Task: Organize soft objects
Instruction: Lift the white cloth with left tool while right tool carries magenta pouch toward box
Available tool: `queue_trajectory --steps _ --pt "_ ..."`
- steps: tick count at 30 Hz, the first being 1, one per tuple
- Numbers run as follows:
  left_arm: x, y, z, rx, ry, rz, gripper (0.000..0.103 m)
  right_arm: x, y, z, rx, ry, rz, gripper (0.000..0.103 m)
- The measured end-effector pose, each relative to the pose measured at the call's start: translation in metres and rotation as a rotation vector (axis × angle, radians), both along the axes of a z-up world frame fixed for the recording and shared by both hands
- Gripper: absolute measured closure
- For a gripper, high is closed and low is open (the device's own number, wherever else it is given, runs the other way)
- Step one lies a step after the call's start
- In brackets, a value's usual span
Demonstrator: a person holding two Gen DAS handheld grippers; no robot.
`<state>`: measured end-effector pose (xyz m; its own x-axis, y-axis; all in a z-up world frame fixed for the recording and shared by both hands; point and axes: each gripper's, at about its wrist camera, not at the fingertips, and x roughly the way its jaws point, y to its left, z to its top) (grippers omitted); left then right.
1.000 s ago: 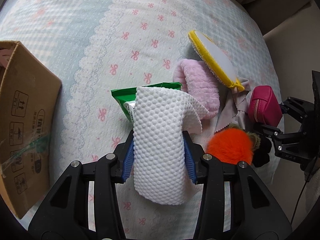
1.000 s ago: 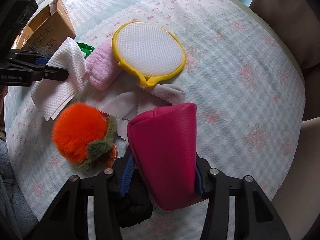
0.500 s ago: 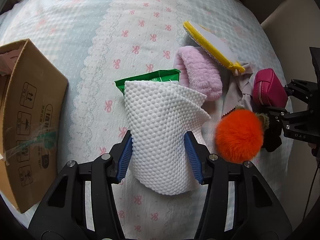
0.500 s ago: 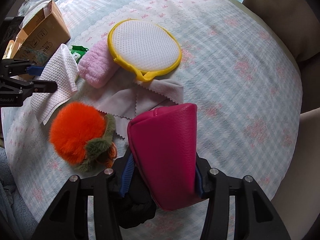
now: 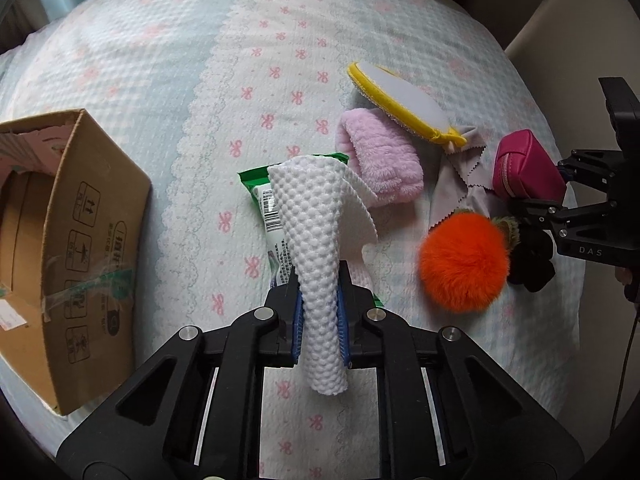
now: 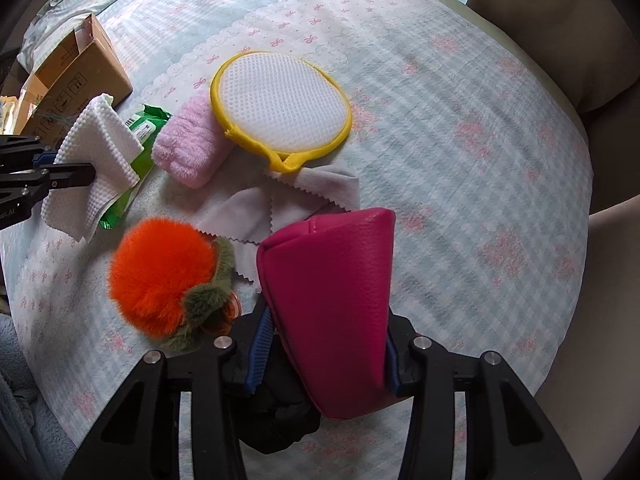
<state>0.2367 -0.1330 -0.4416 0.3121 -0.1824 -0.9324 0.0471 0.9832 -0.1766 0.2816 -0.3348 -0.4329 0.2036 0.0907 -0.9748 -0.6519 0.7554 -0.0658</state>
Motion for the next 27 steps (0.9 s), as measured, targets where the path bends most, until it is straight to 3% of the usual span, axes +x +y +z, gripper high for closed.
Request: queue_trajectory --steps 6,10,19,23,27 --pt "-0.001 0.004 0.022 -0.037 -0.034 0.008 0.093 -0.010 -0.003 0.025 0.013 -0.034 -0.045 0.065" --pt "-0.004 0.010 0.051 -0.067 -0.075 0.018 0.093 -0.015 -0.007 0.059 0.024 -0.072 -0.111 0.065" --pt "-0.022 0.040 0.162 -0.142 -0.205 0.034 0.093 -0.045 0.011 0.186 0.094 -0.195 -0.276 0.065" --pt "-0.033 0.069 0.218 -0.147 -0.250 0.053 0.093 -0.067 0.034 0.243 0.129 -0.241 -0.322 0.065" --pt "-0.046 0.106 0.257 -0.134 -0.288 0.065 0.093 -0.085 0.066 0.282 0.167 -0.269 -0.351 0.065"
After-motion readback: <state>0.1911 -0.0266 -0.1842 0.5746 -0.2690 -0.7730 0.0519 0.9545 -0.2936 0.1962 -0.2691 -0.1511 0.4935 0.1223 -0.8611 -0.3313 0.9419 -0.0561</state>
